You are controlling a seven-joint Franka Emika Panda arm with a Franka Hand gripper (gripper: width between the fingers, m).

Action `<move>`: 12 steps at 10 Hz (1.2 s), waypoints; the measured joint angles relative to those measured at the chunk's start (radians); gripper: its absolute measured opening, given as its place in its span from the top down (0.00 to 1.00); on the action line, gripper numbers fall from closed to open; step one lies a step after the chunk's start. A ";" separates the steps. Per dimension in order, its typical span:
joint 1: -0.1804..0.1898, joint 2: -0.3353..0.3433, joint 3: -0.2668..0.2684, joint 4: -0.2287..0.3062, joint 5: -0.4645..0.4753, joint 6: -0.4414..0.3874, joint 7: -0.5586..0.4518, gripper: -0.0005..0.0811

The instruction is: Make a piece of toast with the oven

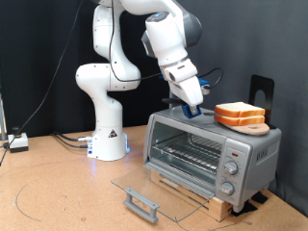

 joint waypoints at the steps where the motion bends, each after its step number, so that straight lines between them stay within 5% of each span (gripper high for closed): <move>1: 0.004 0.011 0.016 0.009 0.013 0.009 0.003 0.51; 7: 0.014 0.036 0.072 0.034 0.039 0.015 0.046 0.51; 12: 0.012 0.039 0.045 0.034 0.182 0.035 0.039 0.51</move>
